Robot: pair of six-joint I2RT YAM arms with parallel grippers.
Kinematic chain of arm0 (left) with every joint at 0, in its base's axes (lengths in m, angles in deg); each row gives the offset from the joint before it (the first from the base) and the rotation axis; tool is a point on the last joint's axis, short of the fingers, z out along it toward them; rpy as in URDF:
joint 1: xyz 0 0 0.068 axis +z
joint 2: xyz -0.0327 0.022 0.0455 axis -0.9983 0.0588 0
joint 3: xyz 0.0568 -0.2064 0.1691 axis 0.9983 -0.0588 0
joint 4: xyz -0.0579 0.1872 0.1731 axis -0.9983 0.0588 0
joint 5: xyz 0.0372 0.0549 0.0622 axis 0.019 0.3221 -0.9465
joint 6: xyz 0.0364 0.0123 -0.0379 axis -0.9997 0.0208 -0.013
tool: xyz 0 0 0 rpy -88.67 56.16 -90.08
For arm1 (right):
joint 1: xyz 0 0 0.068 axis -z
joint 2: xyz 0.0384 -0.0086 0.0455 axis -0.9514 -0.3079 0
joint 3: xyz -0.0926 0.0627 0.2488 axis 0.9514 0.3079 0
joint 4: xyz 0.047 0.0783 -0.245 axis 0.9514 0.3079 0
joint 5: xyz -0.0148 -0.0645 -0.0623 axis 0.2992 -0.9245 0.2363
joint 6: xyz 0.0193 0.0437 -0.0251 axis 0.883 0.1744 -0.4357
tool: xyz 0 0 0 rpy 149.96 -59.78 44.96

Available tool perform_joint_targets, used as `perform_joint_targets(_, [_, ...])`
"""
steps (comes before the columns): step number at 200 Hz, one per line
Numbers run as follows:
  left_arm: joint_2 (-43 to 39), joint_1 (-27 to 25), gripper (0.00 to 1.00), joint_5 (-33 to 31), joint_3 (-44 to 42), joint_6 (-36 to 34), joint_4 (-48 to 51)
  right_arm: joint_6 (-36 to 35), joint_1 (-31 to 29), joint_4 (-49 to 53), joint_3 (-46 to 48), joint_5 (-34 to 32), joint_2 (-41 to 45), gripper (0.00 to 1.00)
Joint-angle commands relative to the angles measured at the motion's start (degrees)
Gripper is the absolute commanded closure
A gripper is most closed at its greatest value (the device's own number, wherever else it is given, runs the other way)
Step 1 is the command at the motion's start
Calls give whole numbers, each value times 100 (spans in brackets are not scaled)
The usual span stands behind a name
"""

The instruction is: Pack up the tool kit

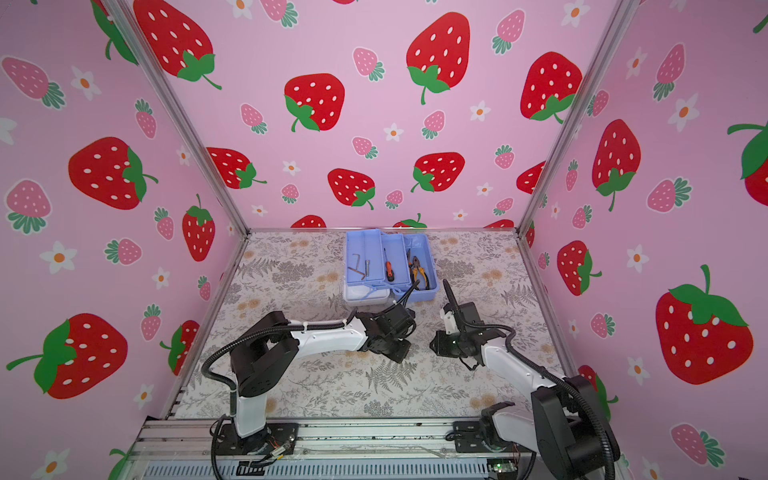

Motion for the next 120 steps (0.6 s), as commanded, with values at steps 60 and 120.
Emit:
perform_joint_targets(60, [-54,-58,100,12,180,251,206,-238,134,-36,199,89,82,77])
perform_joint_targets(120, [-545,75,100,-107,268,225,383,-243,197,-58,230,160,134,77])
